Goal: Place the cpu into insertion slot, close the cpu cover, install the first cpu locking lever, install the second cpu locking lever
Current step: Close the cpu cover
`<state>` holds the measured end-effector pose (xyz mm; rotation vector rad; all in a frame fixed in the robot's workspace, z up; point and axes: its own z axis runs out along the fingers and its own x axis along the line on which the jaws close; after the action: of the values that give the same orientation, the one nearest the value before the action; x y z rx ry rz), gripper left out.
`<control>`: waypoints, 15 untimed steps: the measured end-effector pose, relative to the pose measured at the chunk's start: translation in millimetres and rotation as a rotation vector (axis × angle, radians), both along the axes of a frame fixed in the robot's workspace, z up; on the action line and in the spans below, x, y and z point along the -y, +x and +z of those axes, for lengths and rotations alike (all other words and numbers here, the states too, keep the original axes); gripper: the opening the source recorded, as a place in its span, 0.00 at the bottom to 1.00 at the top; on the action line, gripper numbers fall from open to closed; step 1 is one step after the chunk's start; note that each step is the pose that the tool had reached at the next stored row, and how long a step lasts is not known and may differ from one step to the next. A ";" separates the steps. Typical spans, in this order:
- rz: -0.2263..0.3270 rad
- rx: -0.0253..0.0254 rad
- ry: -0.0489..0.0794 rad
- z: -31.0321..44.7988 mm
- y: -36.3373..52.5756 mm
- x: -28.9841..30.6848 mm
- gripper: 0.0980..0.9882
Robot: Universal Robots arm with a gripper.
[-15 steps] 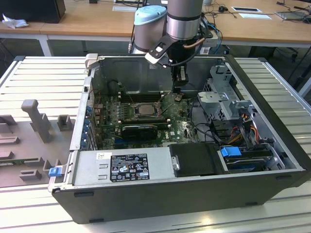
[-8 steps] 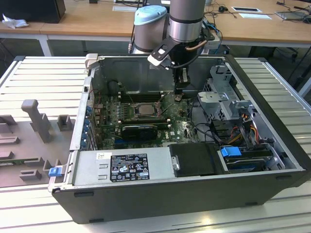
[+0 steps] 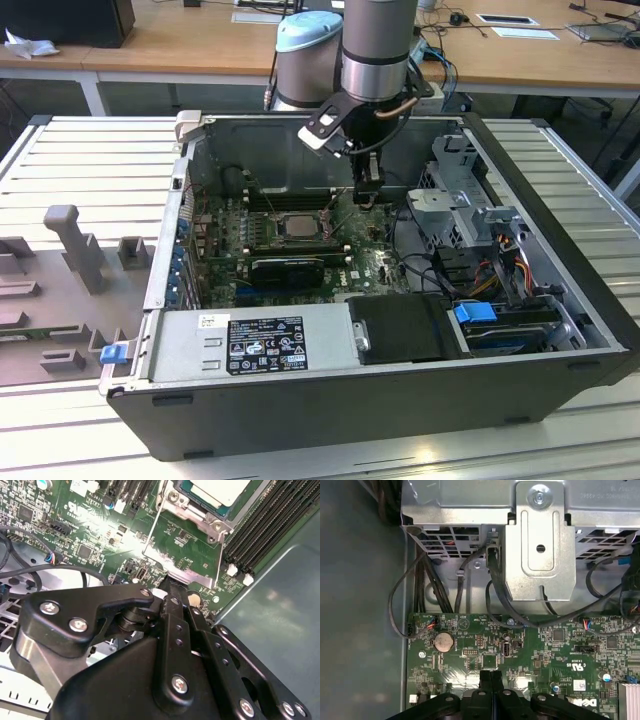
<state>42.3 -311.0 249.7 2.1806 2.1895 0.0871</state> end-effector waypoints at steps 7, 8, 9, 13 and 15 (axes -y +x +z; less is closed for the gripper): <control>0.000 0.0000 0.000 -0.6 -1.4 0.0 0.01; 0.000 0.0001 0.000 -1.0 -1.5 -0.1 0.01; 0.000 0.0001 0.000 -1.4 -1.7 0.0 0.01; 0.000 0.0046 0.000 -1.7 -5.0 0.0 0.01; 0.000 0.0053 0.000 -1.9 -10.7 0.0 0.01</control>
<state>31.6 -311.0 247.7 2.1779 2.1866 0.0927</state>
